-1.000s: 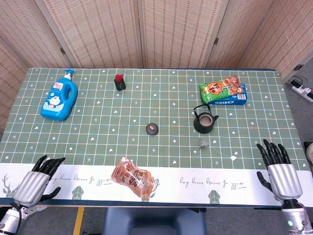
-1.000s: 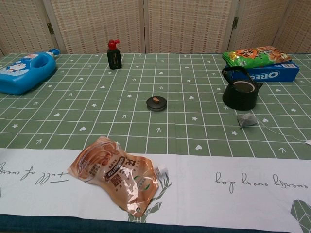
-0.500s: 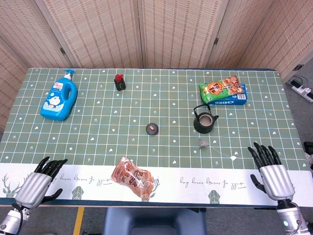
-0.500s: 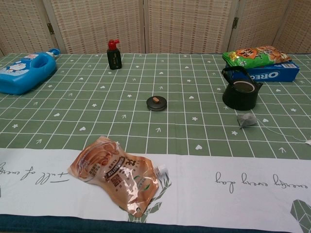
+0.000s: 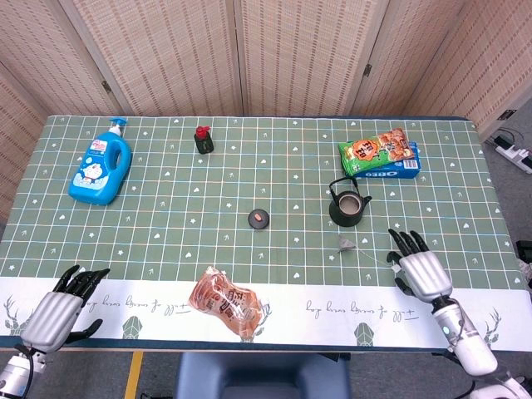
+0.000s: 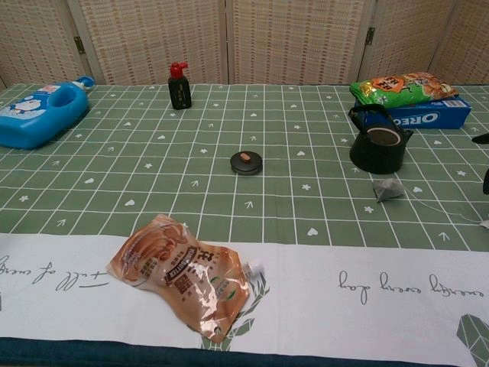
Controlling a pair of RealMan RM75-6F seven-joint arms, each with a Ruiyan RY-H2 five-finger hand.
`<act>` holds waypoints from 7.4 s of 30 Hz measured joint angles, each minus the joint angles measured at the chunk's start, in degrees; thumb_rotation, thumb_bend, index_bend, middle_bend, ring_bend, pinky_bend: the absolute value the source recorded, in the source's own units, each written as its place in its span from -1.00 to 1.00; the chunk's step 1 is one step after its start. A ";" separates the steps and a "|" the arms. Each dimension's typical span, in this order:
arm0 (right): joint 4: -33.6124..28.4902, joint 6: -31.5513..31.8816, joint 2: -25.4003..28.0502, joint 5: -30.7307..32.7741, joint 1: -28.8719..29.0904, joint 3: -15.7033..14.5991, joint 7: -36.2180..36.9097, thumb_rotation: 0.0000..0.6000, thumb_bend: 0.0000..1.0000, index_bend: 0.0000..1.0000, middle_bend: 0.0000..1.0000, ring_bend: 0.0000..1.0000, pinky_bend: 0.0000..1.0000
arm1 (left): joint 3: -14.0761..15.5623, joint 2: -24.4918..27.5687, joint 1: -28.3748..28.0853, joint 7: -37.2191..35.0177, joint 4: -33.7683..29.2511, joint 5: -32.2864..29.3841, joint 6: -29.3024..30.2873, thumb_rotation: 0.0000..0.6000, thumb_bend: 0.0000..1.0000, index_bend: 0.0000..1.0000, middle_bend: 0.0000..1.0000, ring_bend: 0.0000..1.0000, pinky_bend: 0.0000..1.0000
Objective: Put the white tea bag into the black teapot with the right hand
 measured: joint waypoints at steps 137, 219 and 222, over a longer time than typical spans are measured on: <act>-11.28 -0.57 5.24 48.41 28.66 16.48 -23.74 1.00 -0.26 0.25 -1.00 -1.00 -1.00 | -1.25 2.19 -1.34 -7.53 2.10 -2.13 -1.33 1.00 -0.37 -1.00 -0.80 -0.80 -0.93; -29.85 3.88 18.35 48.29 21.78 -0.64 -33.45 1.00 -0.26 -1.00 0.16 -0.07 -1.00 | -0.89 1.86 -0.44 -5.42 1.34 -1.38 -0.13 1.00 -0.37 -1.00 -0.80 -0.80 -0.92; -27.69 2.43 17.37 48.40 22.46 -0.22 -32.71 1.00 -0.26 -1.00 0.40 0.20 -0.69 | -0.92 1.86 -0.44 -5.47 1.37 -1.38 -0.10 1.00 -0.37 -1.00 -0.80 -0.80 -0.92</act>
